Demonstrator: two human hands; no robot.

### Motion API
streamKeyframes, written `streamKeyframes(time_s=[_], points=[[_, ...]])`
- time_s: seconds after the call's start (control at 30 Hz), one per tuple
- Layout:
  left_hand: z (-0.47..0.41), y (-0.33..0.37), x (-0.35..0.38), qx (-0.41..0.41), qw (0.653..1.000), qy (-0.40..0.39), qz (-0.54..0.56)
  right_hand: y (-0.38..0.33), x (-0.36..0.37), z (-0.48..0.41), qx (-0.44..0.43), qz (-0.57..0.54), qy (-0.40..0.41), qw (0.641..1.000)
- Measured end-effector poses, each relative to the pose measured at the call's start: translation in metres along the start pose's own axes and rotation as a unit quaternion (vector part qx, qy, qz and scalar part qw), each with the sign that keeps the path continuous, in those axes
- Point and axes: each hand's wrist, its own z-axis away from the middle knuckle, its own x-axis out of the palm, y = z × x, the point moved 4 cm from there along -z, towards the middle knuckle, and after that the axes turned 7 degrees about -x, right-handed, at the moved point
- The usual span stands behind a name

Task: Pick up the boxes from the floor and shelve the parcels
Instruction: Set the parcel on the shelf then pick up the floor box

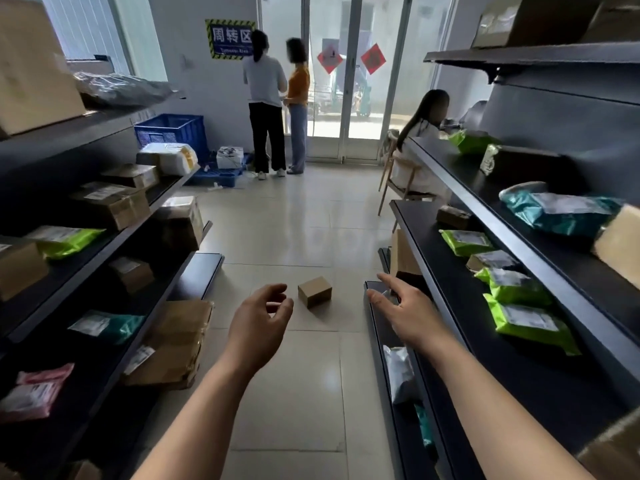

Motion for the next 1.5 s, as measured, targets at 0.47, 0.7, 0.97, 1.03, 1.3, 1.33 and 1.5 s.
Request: streamKeyframes(time_s=[0.47,0.7,0.97,1.03,1.3,1.33,1.5], points=[[-0.219,0.018,0.077,-0.032,0.999,0.018,0.023,0.057,0.003,-0.242,-0.014,0.030,-0.050,0.998],[-0.343,0.000,0.087,-0.037,0.999,-0.005,0.019,0.068,0.044,-0.356,0.005,0.011,-0.056,0.998],[-0.485,-0.013,0.079,-0.047,0.997,-0.059,-0.010,0.062,0.090,-0.482,0.049,-0.003,-0.037,0.998],[-0.517,-0.017,0.079,-0.047,0.997,-0.065,-0.014,0.063,0.099,-0.507,0.057,-0.005,-0.031,0.998],[-0.621,-0.034,0.109,-0.080,0.992,-0.099,-0.013,0.097,0.120,-0.591,0.099,0.000,-0.026,0.995],[-0.631,-0.036,0.115,-0.085,0.991,-0.102,-0.011,0.104,0.120,-0.601,0.103,-0.002,-0.025,0.994],[-0.691,-0.045,0.156,-0.126,0.986,-0.112,0.004,0.143,0.120,-0.666,0.114,-0.004,-0.036,0.993]])
